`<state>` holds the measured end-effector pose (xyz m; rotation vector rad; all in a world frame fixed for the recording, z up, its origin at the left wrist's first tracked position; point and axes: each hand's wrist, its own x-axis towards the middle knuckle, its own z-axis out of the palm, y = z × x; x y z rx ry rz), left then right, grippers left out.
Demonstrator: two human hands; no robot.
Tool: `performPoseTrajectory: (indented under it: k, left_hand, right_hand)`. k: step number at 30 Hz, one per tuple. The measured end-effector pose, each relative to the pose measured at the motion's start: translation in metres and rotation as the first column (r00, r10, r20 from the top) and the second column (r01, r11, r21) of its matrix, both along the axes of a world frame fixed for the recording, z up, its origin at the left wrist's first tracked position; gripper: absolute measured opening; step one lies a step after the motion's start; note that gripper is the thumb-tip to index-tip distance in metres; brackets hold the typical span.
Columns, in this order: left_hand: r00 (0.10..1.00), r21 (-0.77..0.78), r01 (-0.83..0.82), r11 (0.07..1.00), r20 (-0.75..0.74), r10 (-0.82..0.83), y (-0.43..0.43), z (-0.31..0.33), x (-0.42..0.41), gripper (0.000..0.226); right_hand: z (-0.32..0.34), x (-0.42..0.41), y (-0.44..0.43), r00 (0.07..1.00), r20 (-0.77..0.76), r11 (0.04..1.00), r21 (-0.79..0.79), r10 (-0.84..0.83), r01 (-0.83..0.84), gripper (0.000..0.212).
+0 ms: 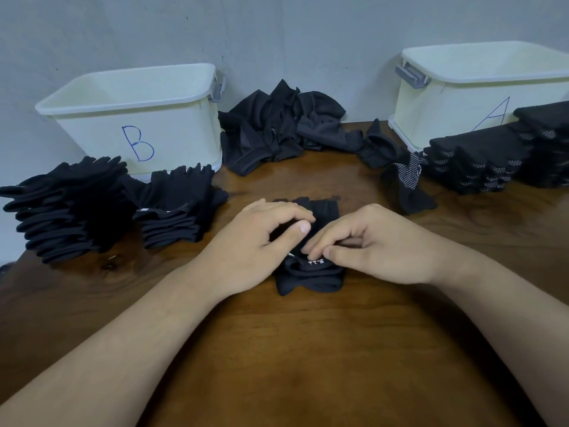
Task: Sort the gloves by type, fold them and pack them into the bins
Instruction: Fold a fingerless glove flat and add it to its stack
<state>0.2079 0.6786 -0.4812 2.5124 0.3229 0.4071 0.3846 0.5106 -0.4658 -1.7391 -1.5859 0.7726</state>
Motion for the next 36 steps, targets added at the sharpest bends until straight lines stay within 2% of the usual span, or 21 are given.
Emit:
performPoseTrajectory:
  k: [3,6,11,15,19,22,27,31,33,36]
  left_hand:
    - [0.998,-0.001,0.002,1.0,-0.068,-0.002,0.002,-0.001,0.001,0.033]
    - [0.987,-0.042,0.024,0.999,-0.16,-0.03,0.003,-0.001,0.0,0.039]
    - [0.915,-0.045,0.13,0.99,-0.378,-0.137,0.008,0.003,-0.004,0.055]
    - [0.85,-0.063,0.223,0.973,-0.476,-0.226,0.013,0.006,-0.008,0.062]
    - [0.826,-0.055,0.252,0.966,-0.507,-0.245,0.015,0.004,-0.009,0.067]
    - [0.818,-0.042,0.253,0.967,-0.524,-0.237,0.015,0.003,-0.007,0.068]
    - [0.807,-0.025,0.251,0.968,-0.547,-0.223,0.015,0.003,-0.006,0.067]
    - [0.806,-0.024,0.249,0.968,-0.549,-0.221,0.015,0.003,-0.006,0.068]
    - [0.809,-0.018,0.252,0.967,-0.544,-0.222,0.015,0.002,-0.006,0.069]
    - [0.813,-0.014,0.256,0.967,-0.538,-0.223,0.015,0.001,-0.006,0.07]
  right_hand:
    - [0.0,0.003,0.001,0.997,-0.083,0.999,-0.045,0.005,-0.008,0.016]
    - [0.0,0.004,0.0,0.991,-0.122,0.993,-0.101,0.053,-0.066,0.022]
    - [0.001,0.004,0.0,0.995,0.01,0.988,-0.117,0.099,-0.097,0.025]
    - [0.0,0.007,0.0,0.986,0.138,0.994,-0.08,0.089,-0.078,0.023]
    - [0.007,0.015,-0.005,0.979,0.202,0.996,-0.092,0.009,0.01,0.016]
    - [0.003,0.016,-0.002,0.955,0.277,0.993,-0.028,-0.103,0.115,0.015]
    - [-0.012,0.008,0.008,0.809,0.424,0.906,0.078,-0.408,0.416,0.019]
    - [-0.018,0.008,0.013,0.73,0.48,0.843,0.038,-0.486,0.537,0.033]
    - [-0.019,0.008,0.014,0.738,0.465,0.833,-0.001,-0.49,0.554,0.035]
    - [-0.019,0.007,0.016,0.796,0.337,0.837,-0.04,-0.503,0.546,0.022]
